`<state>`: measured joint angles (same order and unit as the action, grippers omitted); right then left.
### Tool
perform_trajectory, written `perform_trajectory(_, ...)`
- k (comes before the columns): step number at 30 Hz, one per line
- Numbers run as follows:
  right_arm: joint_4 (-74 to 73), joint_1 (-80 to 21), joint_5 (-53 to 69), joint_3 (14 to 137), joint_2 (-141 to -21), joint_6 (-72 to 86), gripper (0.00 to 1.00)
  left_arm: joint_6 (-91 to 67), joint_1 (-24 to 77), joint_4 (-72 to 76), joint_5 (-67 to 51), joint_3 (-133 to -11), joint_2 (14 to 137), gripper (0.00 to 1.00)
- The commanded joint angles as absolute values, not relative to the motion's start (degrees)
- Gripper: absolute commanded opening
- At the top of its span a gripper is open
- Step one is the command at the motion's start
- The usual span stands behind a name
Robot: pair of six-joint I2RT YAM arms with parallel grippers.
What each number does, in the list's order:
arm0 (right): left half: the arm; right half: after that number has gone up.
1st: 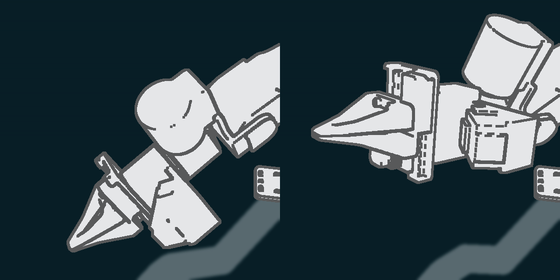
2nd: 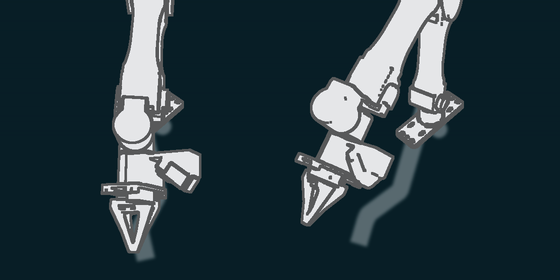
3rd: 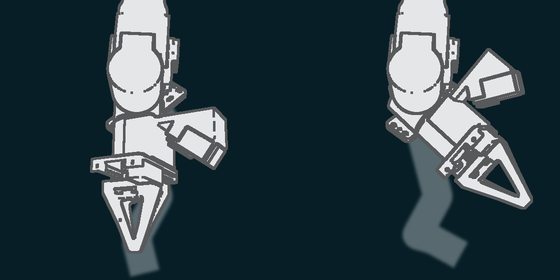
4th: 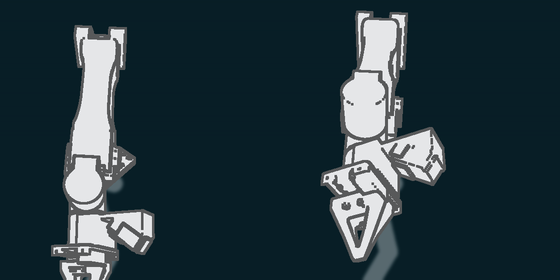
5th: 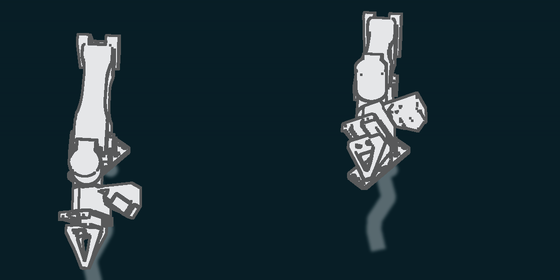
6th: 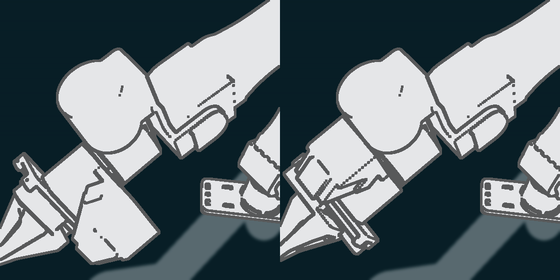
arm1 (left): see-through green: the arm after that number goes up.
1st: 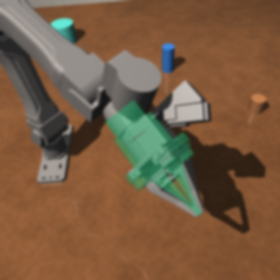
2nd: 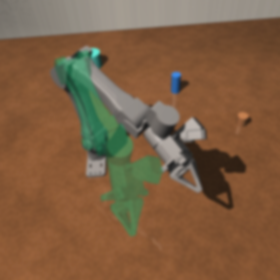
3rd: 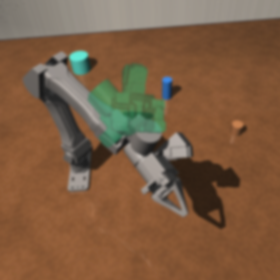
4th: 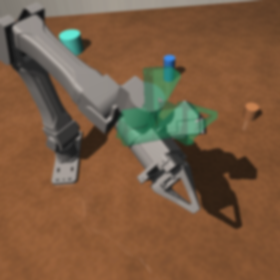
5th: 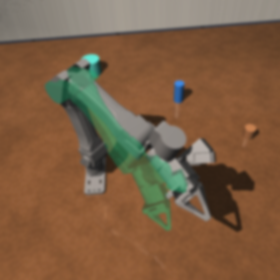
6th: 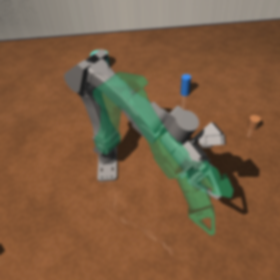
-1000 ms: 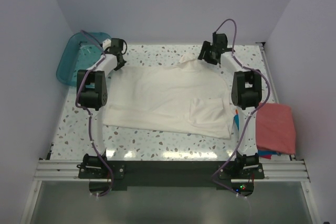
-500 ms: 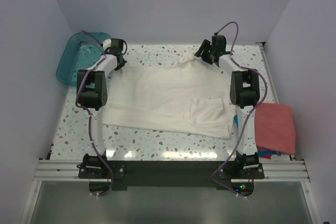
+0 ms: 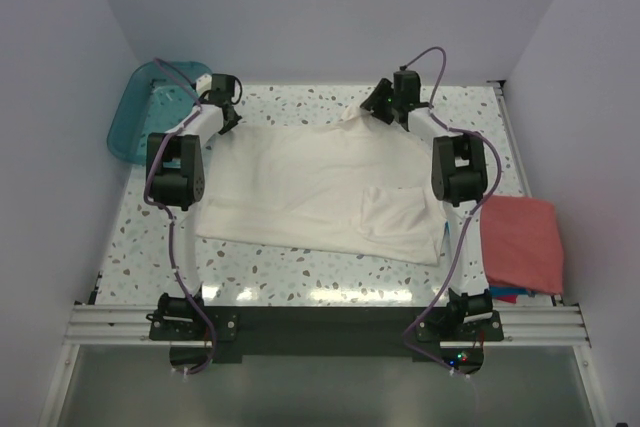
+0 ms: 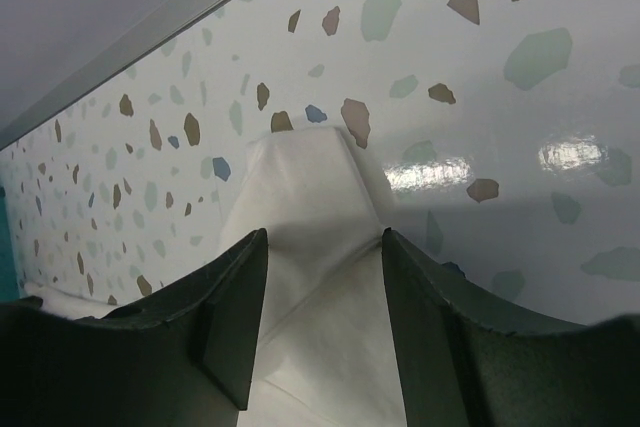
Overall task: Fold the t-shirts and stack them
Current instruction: Fold the tshirt
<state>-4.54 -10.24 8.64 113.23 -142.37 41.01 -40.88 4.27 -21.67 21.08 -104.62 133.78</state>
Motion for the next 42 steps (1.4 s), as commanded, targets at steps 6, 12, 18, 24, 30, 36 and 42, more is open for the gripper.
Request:
perform_trajectory(6,-2.73,-10.55,7.91,115.14,-144.23,42.97,0.50,-40.08,4.39,-18.98,20.30,-104.15,131.66,0.00)
perform_trajectory(12,-1.93,-10.63,8.53,116.10,-144.93,44.73,0.30,-39.99,4.39,-18.63,20.30,-103.89,131.40,0.00)
perform_trajectory(18,-0.97,-10.55,7.74,115.40,-142.91,44.82,0.05,-39.29,4.31,-16.00,19.95,-102.13,129.29,0.00)
perform_trajectory(24,1.56,-10.02,7.30,110.50,-138.26,45.61,0.00,-39.11,4.31,-14.50,19.95,-100.99,127.53,0.00)
perform_trajectory(30,5.09,-8.88,5.71,103.29,-131.33,45.88,0.00,-39.02,4.22,-12.40,19.60,-98.97,124.99,0.00)
perform_trajectory(36,6.85,-8.26,4.22,97.66,-125.26,45.18,0.00,-38.94,4.04,-11.78,19.42,-98.26,124.02,0.00)
perform_trajectory(42,9.48,-8.26,2.20,89.41,-119.10,45.09,0.00,-39.38,3.96,-10.73,18.99,-95.37,122.00,0.00)
